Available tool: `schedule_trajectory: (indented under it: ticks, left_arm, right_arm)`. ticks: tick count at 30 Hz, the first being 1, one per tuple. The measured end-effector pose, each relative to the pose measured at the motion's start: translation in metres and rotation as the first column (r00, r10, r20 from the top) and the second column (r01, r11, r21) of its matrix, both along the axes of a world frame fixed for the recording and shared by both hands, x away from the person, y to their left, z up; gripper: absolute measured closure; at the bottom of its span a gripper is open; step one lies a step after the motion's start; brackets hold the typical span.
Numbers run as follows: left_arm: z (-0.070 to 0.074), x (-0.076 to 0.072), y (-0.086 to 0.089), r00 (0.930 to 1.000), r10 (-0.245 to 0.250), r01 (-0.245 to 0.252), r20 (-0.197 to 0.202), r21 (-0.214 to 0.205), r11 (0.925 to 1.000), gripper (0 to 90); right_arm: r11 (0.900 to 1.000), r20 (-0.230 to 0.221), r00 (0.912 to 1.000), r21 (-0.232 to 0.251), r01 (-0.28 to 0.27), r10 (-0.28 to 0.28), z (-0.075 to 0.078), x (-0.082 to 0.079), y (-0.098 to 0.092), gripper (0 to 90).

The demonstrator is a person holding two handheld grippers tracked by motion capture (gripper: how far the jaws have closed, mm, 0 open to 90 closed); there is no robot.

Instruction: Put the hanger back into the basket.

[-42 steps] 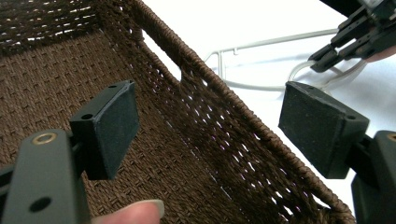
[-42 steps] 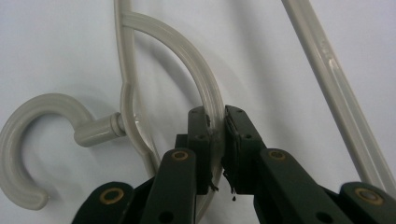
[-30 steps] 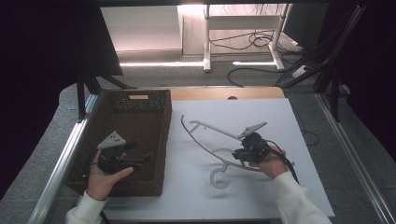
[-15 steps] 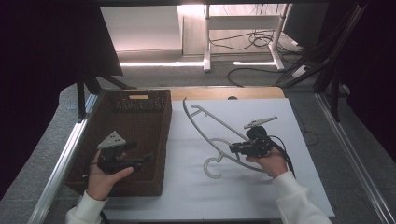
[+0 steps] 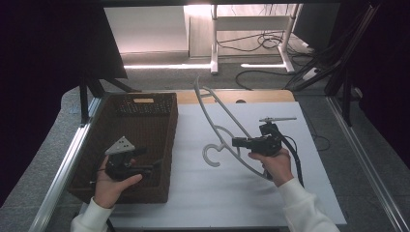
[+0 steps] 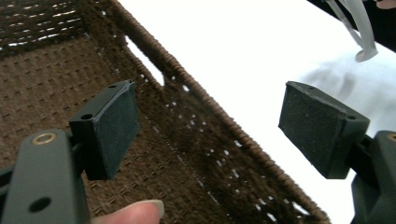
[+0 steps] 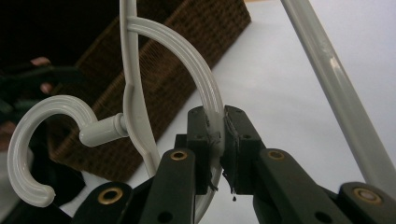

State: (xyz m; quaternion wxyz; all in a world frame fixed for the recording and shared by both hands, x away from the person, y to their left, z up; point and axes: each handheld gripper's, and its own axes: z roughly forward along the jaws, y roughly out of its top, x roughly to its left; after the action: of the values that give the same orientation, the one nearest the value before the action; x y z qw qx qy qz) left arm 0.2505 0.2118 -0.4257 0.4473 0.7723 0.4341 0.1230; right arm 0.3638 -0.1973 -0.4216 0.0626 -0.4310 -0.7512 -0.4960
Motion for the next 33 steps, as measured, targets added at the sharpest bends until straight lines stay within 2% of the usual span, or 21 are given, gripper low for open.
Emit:
schedule_trajectory:
  ticks: [2, 4, 12, 16, 17, 18, 20, 23, 27, 29, 32, 33]
  left_arm:
    - [0.0, 0.0, -0.002, 1.0, -0.003, 0.003, 0.0, -0.003, 1.0, 19.7]
    - [0.001, 0.0, -0.006, 1.0, -0.008, 0.008, -0.002, -0.01, 0.9999, 19.6]
    - [0.002, 0.001, -0.025, 0.9987, -0.048, 0.048, -0.017, -0.047, 0.9978, 19.4]
    - [0.004, 0.003, -0.035, 0.9978, -0.063, 0.062, -0.018, -0.066, 0.9959, 19.5]
    - [0.005, 0.003, -0.039, 0.9975, -0.069, 0.068, -0.016, -0.074, 0.995, 19.5]
    - [0.006, 0.004, -0.043, 0.9972, -0.073, 0.071, -0.017, -0.086, 0.9938, 19.7]
    - [0.008, 0.007, -0.056, 0.9958, -0.087, 0.083, -0.028, -0.133, 0.9877, 20.7]
    - [0.009, 0.009, -0.063, 0.9953, -0.092, 0.087, -0.03, -0.146, 0.9855, 22.5]
    - [0.007, 0.019, -0.086, 0.9932, -0.104, 0.091, -0.053, -0.204, 0.9746, 25.2]
    - [0.006, 0.021, -0.092, 0.9938, -0.091, 0.076, -0.063, -0.21, 0.9747, 26.2]
    - [0.002, 0.028, -0.112, 0.9904, -0.109, 0.087, -0.085, -0.228, 0.9697, 27.1]
    - [0.002, 0.028, -0.112, 0.9904, -0.109, 0.087, -0.085, -0.228, 0.9697, 27.7]
  right_arm:
    - [0.9994, -0.007, 0.9999, 0.033, 0.008, -0.007, 0.001, 0.0, 0.003, 81.0]
    - [0.9991, -0.007, 0.9999, 0.041, 0.01, -0.01, 0.002, 0.0, 0.004, 81.0]
    - [0.9902, -0.037, 0.9979, 0.127, 0.057, -0.053, -0.001, 0.008, 0.012, 80.9]
    - [0.9788, -0.061, 0.9952, 0.185, 0.087, -0.077, -0.003, 0.011, 0.013, 80.9]
    - [0.9788, -0.061, 0.9952, 0.185, 0.087, -0.077, -0.003, 0.011, 0.013, 80.9]
    - [0.9718, -0.074, 0.9937, 0.215, 0.098, -0.084, -0.003, 0.012, 0.014, 80.9]
    - [0.9639, -0.084, 0.9923, 0.243, 0.109, -0.091, -0.003, 0.013, 0.015, 80.9]
    - [0.9523, -0.097, 0.9906, 0.281, 0.12, -0.096, -0.003, 0.014, 0.016, 80.9]
    - [0.9367, -0.104, 0.9897, 0.326, 0.127, -0.098, -0.003, 0.014, 0.018, 81.0]
    - [0.9343, -0.105, 0.9897, 0.333, 0.128, -0.098, -0.003, 0.014, 0.018, 80.9]
    - [0.9286, -0.111, 0.9886, 0.346, 0.134, -0.102, -0.003, 0.014, 0.02, 81.0]
    - [0.9277, -0.109, 0.9886, 0.348, 0.135, -0.103, -0.004, 0.014, 0.02, 80.9]
